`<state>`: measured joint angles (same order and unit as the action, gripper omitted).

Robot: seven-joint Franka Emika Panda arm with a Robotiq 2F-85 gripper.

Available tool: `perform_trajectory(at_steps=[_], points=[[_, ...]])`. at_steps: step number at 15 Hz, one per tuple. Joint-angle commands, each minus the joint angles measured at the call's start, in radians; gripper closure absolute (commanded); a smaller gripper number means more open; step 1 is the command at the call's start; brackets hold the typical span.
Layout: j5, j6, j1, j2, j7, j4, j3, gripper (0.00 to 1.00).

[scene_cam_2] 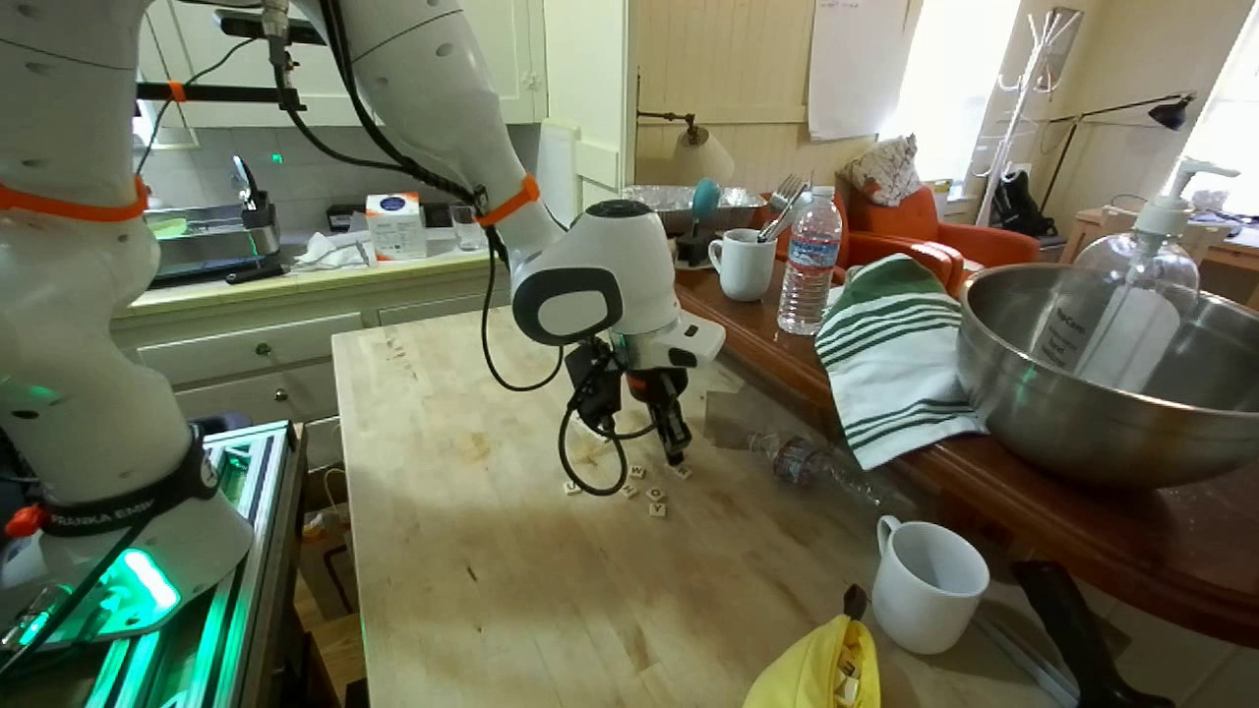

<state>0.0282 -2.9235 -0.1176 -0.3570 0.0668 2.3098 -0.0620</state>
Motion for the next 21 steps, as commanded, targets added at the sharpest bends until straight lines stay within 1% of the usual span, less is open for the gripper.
perform_trajectory(at_steps=[1, 4, 7, 9, 11, 13, 15, 16, 17, 18, 20, 21], points=[[-0.007, 0.008, 0.012, -0.026, -0.047, -0.019, -0.030, 1.00], [-0.007, 0.035, 0.020, 0.054, -0.031, 0.040, -0.008, 1.00], [-0.058, 0.011, 0.075, 0.162, -0.037, 0.144, -0.015, 1.00], [-0.092, 0.023, 0.106, 0.218, -0.042, 0.188, -0.013, 1.00], [-0.103, 0.056, 0.122, 0.268, -0.031, 0.221, 0.012, 1.00], [-0.090, 0.109, 0.131, 0.303, -0.019, 0.239, 0.044, 1.00], [-0.048, 0.173, 0.138, 0.323, 0.018, 0.245, 0.080, 1.00], [-0.056, 0.188, 0.144, 0.327, 0.004, 0.246, 0.085, 1.00], [-0.038, 0.212, 0.146, 0.332, 0.021, 0.245, 0.098, 0.74], [-0.028, 0.229, 0.148, 0.336, 0.032, 0.244, 0.106, 0.73], [-0.015, 0.254, 0.151, 0.336, 0.051, 0.238, 0.115, 0.60], [-0.012, 0.272, 0.152, 0.335, 0.063, 0.234, 0.117, 0.51]])
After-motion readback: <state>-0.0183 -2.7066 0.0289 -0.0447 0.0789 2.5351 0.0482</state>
